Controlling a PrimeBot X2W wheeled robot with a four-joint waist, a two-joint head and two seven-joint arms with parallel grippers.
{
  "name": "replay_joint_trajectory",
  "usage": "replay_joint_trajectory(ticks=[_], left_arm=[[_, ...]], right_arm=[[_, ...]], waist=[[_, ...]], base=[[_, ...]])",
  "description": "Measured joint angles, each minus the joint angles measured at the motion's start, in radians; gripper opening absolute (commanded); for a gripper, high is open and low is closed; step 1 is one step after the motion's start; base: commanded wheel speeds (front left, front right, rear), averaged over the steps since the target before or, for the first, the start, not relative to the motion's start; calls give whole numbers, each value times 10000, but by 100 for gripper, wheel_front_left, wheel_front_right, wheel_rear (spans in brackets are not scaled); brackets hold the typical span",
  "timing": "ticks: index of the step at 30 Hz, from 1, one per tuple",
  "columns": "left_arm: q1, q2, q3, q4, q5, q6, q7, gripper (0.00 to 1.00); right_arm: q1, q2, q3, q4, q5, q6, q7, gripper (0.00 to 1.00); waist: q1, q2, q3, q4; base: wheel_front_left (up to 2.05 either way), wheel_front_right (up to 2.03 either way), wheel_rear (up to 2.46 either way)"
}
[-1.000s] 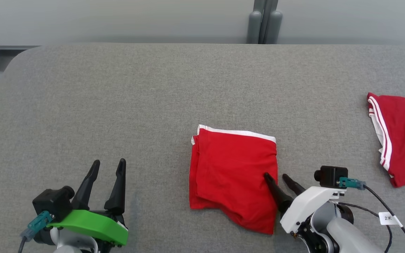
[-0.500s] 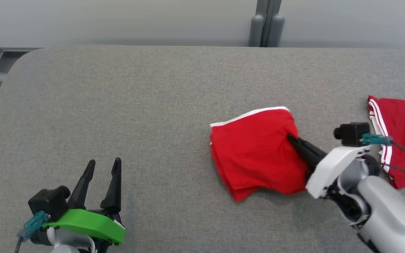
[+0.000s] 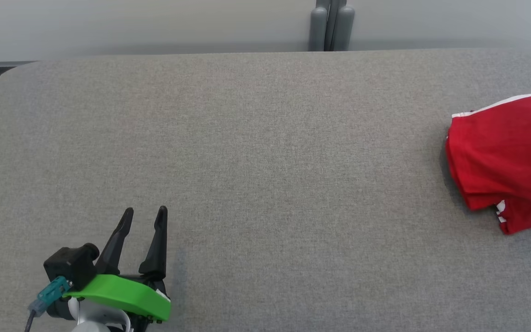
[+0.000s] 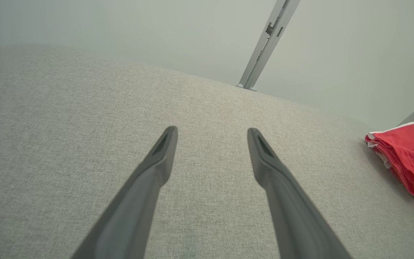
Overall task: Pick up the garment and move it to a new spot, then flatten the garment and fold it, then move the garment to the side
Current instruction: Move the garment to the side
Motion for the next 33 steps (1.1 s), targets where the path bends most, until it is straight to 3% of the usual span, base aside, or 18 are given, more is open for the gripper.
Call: replay_joint_trajectory(ticks=[10,12,13,14,15,23,33], left_arm=[[-436,-31,-267,-196,79,-92,221,100],[-455,-31,-265,-190,140,-92,221,100],[-477,-33,-261,-176,157,-92,221,100],[-504,-33,-257,-151,157,-92,221,100],[-536,-35,-261,-119,157,-92,221,100],[-592,-40,-111,113,155,-94,219,100],[-569,54,247,454,201,-92,100,100]], right_arm=[[-419,-840,-293,625,-318,-522,468,0],[-424,-943,-299,759,-489,-629,468,16],[-424,-1011,-280,838,-570,-679,468,16],[-423,-1062,-257,918,-673,-688,458,28],[-423,-1078,-253,1016,-796,-700,449,100],[-394,-1022,-33,1337,-1168,-855,261,100],[-477,-708,-194,0,-1833,-867,-1839,100]], waist=[[0,0,674,-1],[0,0,788,18],[0,0,840,25],[0,0,882,30],[0,0,911,34],[0,0,840,-72],[0,0,365,-475]], base=[[0,0,0],[0,0,0],[0,0,0],[0,0,0],[0,0,0],[0,0,0],[0,0,0]])
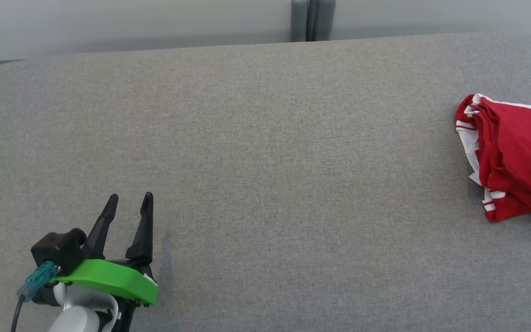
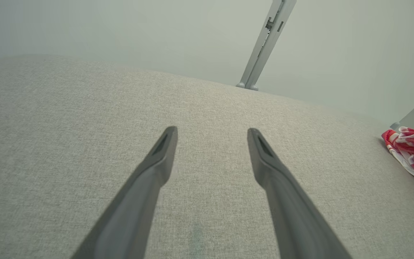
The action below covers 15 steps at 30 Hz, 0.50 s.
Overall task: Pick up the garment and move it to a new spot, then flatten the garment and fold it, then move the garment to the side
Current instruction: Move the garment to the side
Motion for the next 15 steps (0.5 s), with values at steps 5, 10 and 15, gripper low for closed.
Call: replay_joint_trajectory(ticks=[5,10,15], left_arm=[[59,119,272,259,234,13,-107,100],[396,221,566,633,568,100,-128,100],[619,151,895,897,736,111,-219,100]], right_arm=[[67,570,-27,-629,-232,-81,-1151,100],[700,1776,42,-1030,-222,-159,-2184,100],[1790,2592,293,-1095,-314,-211,-3014,100]], waist=[[0,-1,-360,-217],[0,-1,-743,-422],[0,0,-1126,-581]], base=[[0,0,0],[0,0,0],[0,0,0]])
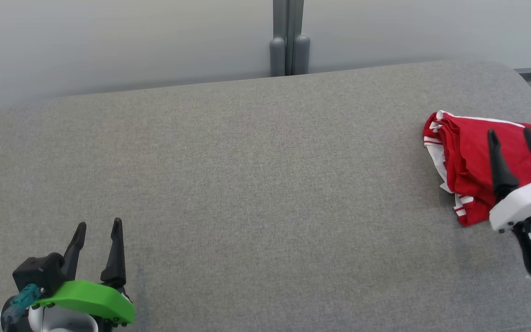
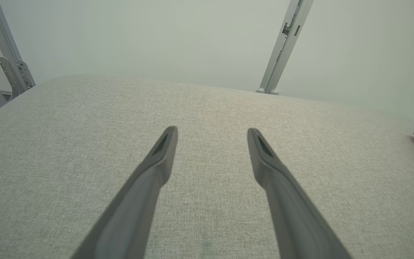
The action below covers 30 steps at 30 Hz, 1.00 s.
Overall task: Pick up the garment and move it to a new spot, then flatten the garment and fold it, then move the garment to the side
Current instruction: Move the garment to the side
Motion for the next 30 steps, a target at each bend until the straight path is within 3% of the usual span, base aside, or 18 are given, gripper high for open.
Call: replay_joint_trajectory(ticks=[4,12,17,22,30], left_arm=[[183,-169,61,157,90,29,-84,100],[372,-274,90,669,550,29,-119,100],[560,-355,228,869,708,31,-173,100],[771,-382,518,993,815,44,-174,100],[788,-571,892,897,1020,46,-174,100]], right_arm=[[734,548,153,-144,-56,-27,-665,100],[1995,1269,2,-138,-802,-40,-740,100],[2772,1975,-796,259,-1396,-40,-731,100],[2900,2550,-1666,-123,-2165,-40,-727,100],[3355,3095,-2080,-545,-3022,-40,-727,100]], waist=[[0,0,-268,-55],[0,0,-487,174],[0,0,-534,356],[0,0,-576,397],[0,0,-622,367]], base=[[0,0,0],[0,0,0],[0,0,0],[0,0,0],[0,0,0]])
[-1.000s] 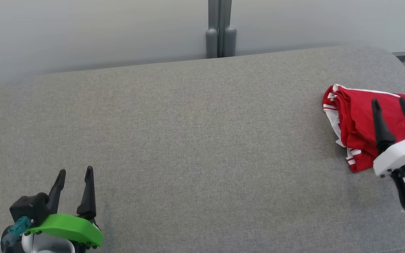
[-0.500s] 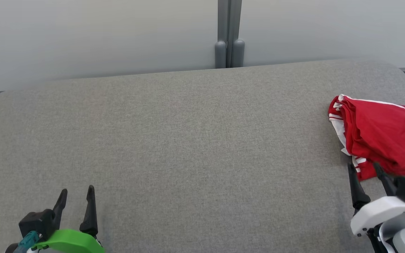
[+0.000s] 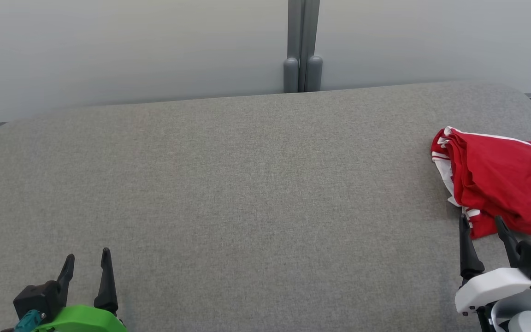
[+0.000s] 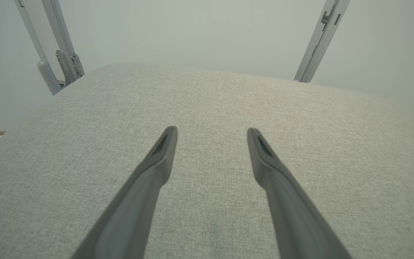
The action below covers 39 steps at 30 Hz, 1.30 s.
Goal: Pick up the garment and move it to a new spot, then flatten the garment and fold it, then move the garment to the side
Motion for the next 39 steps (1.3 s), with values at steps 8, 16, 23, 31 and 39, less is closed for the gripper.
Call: replay_joint_trajectory(ticks=[8,16,23,31,39], left_arm=[[13,-211,272,-188,334,19,0,100],[33,-316,412,-205,479,12,0,100],[145,-443,529,-201,564,-69,0,100],[308,-577,510,-142,744,-288,-2,100],[328,-627,531,79,836,-554,0,100]], right_arm=[[80,257,-6,-449,-648,0,0,100],[291,385,-4,-577,-880,0,0,100],[540,499,92,-556,-1058,4,0,100],[618,493,71,-566,-1269,40,0,100],[662,508,-102,-558,-1277,121,0,100]], waist=[[0,0,-18,-53],[0,0,-82,-38],[0,0,-155,20],[0,0,-147,139],[0,0,-118,363]], base=[[0,0,0],[0,0,0],[0,0,0],[0,0,0],[0,0,0]])
